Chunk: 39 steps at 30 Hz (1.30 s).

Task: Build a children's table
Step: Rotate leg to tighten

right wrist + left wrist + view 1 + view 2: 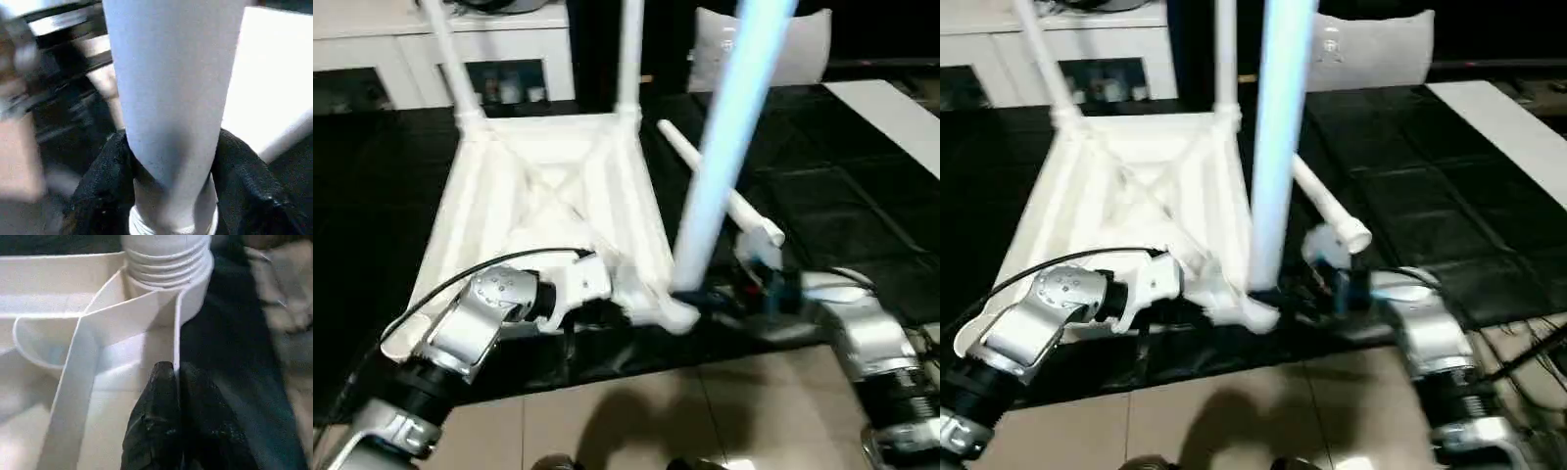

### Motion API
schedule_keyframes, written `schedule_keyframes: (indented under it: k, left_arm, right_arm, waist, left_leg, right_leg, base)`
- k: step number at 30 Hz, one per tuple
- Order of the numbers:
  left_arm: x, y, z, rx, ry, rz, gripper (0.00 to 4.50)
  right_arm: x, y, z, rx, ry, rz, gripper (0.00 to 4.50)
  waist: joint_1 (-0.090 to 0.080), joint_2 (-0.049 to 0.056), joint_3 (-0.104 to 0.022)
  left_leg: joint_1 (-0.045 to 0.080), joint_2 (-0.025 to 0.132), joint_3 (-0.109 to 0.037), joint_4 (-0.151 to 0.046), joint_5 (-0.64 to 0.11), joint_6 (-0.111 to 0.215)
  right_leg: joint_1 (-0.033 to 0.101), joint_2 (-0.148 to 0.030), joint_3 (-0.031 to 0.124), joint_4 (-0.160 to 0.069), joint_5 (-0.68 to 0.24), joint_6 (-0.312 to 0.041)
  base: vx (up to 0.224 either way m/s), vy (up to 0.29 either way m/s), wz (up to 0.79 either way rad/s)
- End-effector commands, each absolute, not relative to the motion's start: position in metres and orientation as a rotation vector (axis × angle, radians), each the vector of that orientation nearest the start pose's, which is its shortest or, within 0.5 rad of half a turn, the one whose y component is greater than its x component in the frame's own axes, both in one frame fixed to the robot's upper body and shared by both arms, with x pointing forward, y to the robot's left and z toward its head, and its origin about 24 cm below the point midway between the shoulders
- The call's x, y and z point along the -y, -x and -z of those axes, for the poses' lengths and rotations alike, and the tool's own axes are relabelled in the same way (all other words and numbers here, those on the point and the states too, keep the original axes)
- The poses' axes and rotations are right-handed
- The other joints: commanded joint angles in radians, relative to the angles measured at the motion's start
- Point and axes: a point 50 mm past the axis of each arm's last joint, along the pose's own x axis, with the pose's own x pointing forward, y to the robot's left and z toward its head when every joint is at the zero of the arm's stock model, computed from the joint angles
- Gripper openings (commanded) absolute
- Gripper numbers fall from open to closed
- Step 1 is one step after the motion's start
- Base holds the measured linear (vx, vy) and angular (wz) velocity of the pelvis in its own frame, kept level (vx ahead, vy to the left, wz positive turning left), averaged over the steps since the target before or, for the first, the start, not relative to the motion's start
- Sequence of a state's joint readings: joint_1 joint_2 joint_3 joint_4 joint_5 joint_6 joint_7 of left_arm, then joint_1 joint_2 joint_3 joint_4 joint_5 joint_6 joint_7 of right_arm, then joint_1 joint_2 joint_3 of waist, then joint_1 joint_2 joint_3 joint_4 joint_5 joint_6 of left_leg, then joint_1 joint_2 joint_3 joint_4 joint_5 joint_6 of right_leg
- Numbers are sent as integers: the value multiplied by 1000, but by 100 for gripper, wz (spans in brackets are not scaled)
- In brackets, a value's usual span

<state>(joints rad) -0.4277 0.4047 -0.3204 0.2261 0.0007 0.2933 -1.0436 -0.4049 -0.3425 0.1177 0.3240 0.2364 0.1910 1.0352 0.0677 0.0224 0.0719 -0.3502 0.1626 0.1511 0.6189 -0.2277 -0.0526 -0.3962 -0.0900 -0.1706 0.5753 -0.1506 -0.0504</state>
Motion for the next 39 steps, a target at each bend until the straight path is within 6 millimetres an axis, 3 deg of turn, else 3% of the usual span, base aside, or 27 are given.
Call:
schedule_keyframes:
  k: [1, 3, 6, 8, 9, 11, 12, 13, 14, 18, 23, 26, 31, 36, 39]
  left_arm:
    - [-94, -291, -75, -286, -342, 1232, 0]
    - [-85, -293, -77, -282, -304, 1176, 0]
    - [-64, -302, -77, -279, -291, 1019, 0]
    - [-55, -307, -78, -269, -284, 948, 0]
    - [-50, -309, -78, -265, -284, 923, 0]
    - [-40, -315, -82, -232, -309, 865, 0]
    - [-39, -314, -83, -228, -300, 869, 0]
    - [-40, -314, -84, -229, -292, 872, 0]
    - [-41, -314, -85, -232, -286, 869, 0]
    - [-54, -316, -80, -251, -351, 833, 0]
    - [-63, -323, -78, -260, -380, 771, 0]
    - [-66, -327, -78, -258, -398, 743, 0]
    - [-71, -335, -79, -254, -419, 691, 0]
    - [-71, -338, -79, -270, -392, 642, 0]
    - [-64, -337, -90, -231, -218, 683, 55]
  right_arm:
    - [124, -307, -56, -277, 14, -1036, 191]
    - [114, -314, -55, -290, -28, -959, 191]
    - [91, -328, -49, -324, -35, -780, 191]
    - [83, -332, -48, -334, -27, -729, 191]
    - [80, -334, -47, -344, -22, -698, 191]
    - [74, -338, -49, -334, -76, -659, 191]
    - [74, -337, -51, -322, -109, -668, 226]
    - [75, -337, -53, -308, -132, -680, 261]
    - [75, -337, -54, -300, -141, -684, 261]
    - [85, -336, -53, -276, -108, -668, 302]
    - [103, -332, -53, -240, -70, -641, 346]
    - [117, -328, -51, -265, -53, -608, 374]
    - [144, -316, -62, -232, -77, -601, 417]
    - [155, -310, -70, -192, -111, -556, 446]
    - [159, -307, -74, -153, -123, -499, 450]
  waist:
    - [-2, -1, -51]
    - [-25, 0, -51]
    - [-52, 5, -49]
    - [-58, 3, -52]
    - [-58, -4, -56]
    - [-57, 1, -58]
    - [-54, 0, -60]
    - [-46, 0, -66]
    - [-41, 1, -68]
    - [-31, 4, -73]
    - [-20, 8, -66]
    - [-13, 10, -68]
    - [-10, 6, -69]
    - [-12, 8, -70]
    - [-8, 8, -71]
  left_leg:
    - [-7, 66, -32, -89, -238, 24]
    - [-11, 60, -33, -84, -236, 28]
    - [-13, 62, -36, -82, -243, 27]
    - [-14, 54, -33, -78, -232, 38]
    - [-14, 54, -30, -78, -208, 50]
    - [-9, 55, -27, -77, -180, 64]
    - [-11, 55, -26, -77, -172, 70]
    - [-18, 60, -27, -79, -134, 85]
    - [-19, 67, -29, -80, -93, 101]
    - [-23, 69, -26, -77, -20, 142]
    - [-15, 71, -21, -81, -62, 125]
    - [-13, 73, -22, -82, -62, 120]
    - [-18, 67, -21, -80, -64, 127]
    - [-22, 66, -22, -76, -21, 144]
    - [-22, 68, -21, -74, -2, 150]
  right_leg:
    - [63, -94, 66, -107, -561, -39]
    - [62, -93, 59, -116, -582, -18]
    - [57, -88, 50, -119, -567, -20]
    - [59, -90, 49, -123, -563, -9]
    - [58, -89, 54, -119, -540, -13]
    - [52, -85, 56, -118, -508, -25]
    - [56, -87, 57, -117, -493, -28]
    - [63, -90, 62, -104, -431, -41]
    - [62, -88, 66, -91, -355, -64]
    - [66, -90, 72, -69, -218, -125]
    - [64, -88, 71, -83, -289, -117]
    - [64, -86, 73, -83, -279, -106]
    - [69, -85, 70, -89, -295, -82]
    - [67, -84, 69, -81, -261, -88]
    - [65, -86, 68, -81, -240, -102]
  base:
    - [0, 0, 0]
    - [0, 0, 0]
    - [0, 0, 0]
    - [0, 0, 0]
    - [0, 0, 0]
    - [0, 0, 0]
    - [0, 0, 0]
    - [0, 0, 0]
    - [0, 0, 0]
    - [0, 0, 0]
    - [0, 0, 0]
    - [0, 0, 0]
    - [0, 0, 0]
    - [0, 0, 0]
    - [0, 0, 0]
